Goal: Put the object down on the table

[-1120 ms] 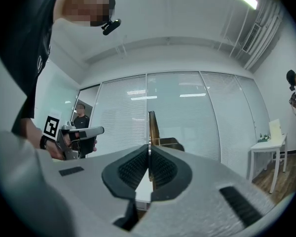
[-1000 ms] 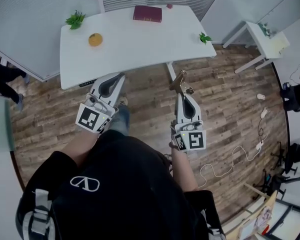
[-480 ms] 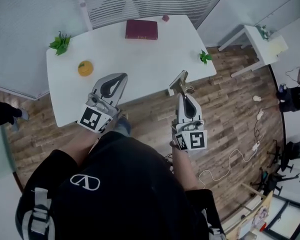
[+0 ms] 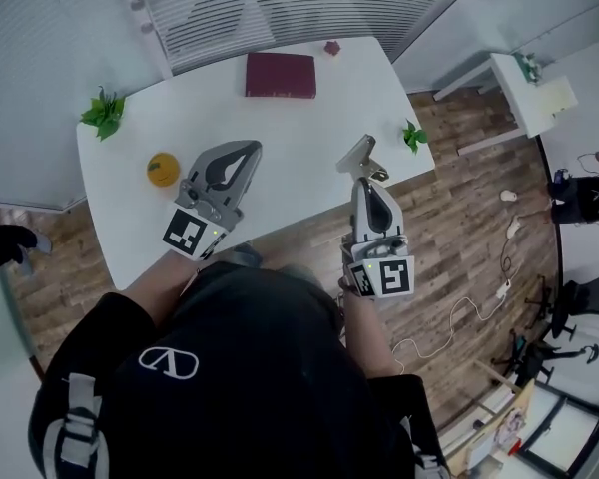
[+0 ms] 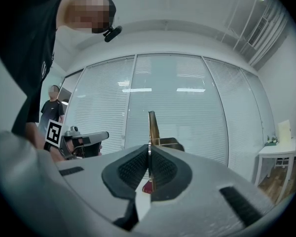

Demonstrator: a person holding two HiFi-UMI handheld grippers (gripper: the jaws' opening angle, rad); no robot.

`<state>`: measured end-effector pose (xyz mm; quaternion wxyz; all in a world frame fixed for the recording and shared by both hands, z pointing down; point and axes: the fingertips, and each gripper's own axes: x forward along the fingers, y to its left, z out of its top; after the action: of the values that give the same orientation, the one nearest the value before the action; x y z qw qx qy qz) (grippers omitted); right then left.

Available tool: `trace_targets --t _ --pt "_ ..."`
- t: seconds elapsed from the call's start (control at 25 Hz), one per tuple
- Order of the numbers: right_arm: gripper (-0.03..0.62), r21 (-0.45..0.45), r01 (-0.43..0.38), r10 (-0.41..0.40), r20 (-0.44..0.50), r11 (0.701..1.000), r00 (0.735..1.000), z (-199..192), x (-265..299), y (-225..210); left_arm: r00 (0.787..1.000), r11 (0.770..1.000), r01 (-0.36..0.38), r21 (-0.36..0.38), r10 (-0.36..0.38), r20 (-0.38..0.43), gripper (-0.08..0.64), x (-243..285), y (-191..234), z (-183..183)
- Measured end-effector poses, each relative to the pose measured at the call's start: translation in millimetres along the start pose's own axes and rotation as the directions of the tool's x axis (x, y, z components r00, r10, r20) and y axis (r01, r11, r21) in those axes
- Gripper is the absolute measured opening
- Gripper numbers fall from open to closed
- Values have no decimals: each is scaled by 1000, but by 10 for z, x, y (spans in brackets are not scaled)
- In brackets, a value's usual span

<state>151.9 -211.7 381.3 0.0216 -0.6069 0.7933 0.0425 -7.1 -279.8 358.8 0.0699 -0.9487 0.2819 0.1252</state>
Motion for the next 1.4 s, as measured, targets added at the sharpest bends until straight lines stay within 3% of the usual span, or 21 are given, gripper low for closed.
trace_targets --t 0.28,0.52,0.64,0.76,0.88,1.04,1.2,1.32,1.4 --pt "8 10 -50 50 7 999 999 -12 294 -219 997 1000 -13 3 14 -72 5 226 50 -254" --pt "8 26 -106 106 -11 994 994 -85 448 -417 997 997 -75 22 76 -11 5 459 81 -121" --pt "8 121 -137 149 -97 983 984 -428 603 -528 996 996 -87 29 87 -16 5 505 76 -131" --pt "8 282 -149 212 -207 948 955 -990 751 -603 994 994 -110 24 111 -26 5 485 70 -163" --pt "8 462 -109 270 -298 880 916 -1562 855 -645 990 993 -121 17 122 -68 5 399 55 -277" --pt "8 689 -1 353 -369 724 860 -2258 952 -637 988 991 -130 24 131 -80 5 314 31 -312" --pt "8 790 74 438 -412 608 799 -2780 1049 -533 986 989 -146 31 148 -79 5 260 37 -264" --pt "8 850 165 493 -437 500 753 -3139 1071 -463 985 987 -152 44 155 -73 5 241 35 -213" --pt "8 860 224 522 -465 459 715 -3364 1067 -421 984 986 -162 47 165 -71 5 220 46 -194"
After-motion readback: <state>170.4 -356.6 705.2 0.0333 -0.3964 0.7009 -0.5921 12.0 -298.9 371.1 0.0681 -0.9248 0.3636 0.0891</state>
